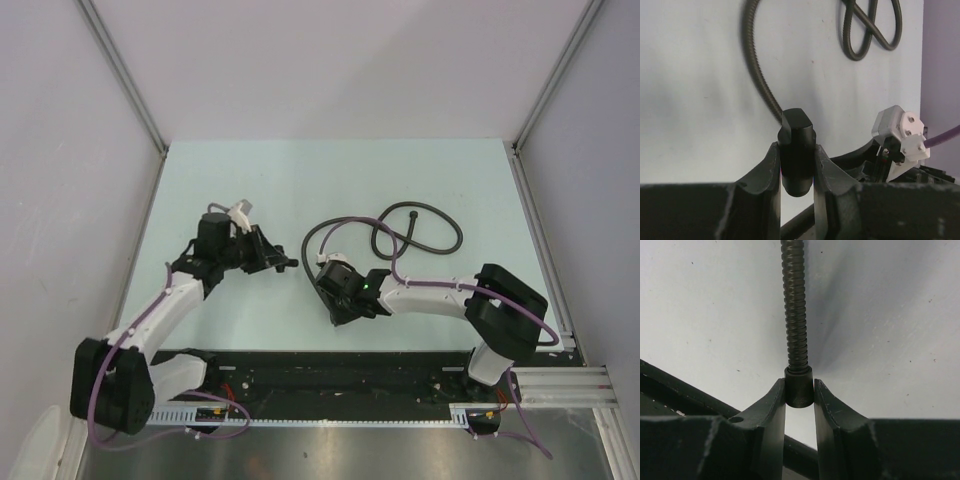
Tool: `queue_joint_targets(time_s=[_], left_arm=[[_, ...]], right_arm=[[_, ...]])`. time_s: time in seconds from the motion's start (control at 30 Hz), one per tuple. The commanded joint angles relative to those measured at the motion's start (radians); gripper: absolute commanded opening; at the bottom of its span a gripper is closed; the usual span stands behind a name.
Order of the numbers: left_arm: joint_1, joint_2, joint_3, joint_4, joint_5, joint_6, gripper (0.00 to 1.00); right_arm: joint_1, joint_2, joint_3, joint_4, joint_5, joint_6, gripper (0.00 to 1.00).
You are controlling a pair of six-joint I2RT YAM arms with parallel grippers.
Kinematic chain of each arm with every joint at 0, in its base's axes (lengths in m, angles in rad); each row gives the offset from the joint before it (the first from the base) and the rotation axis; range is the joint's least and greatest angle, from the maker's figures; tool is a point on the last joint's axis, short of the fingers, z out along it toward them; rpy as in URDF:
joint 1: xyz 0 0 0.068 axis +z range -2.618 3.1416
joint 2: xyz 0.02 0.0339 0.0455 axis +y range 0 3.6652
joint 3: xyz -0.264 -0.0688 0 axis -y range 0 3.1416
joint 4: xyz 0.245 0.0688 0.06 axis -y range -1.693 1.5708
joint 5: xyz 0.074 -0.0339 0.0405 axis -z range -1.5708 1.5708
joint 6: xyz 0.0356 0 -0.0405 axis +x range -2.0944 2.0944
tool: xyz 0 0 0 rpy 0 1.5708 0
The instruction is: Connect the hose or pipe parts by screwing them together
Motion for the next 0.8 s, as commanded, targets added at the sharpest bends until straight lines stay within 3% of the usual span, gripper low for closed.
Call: queue_joint_targets(time_s=[0.0,0.23,0.77], left_arm=[[-0.119,0.117,0.015,0.207,0.041,-0.139,0.00],[-0.165,0.350,0.001,0.341,-0.023,-0.168,0.00],[-0.214,0.534,-0.011,0.323,-0.218,-0.117,0.00]], right_arm=[[0.007,-0.012,-0.027,0.089,0.009,0.014,0.20],[0.007,-0.023,-0.054,0.109,0.026,0.015,0.21],[0.010,-0.101,-0.145,0.115,0.006,0.041,0.39]])
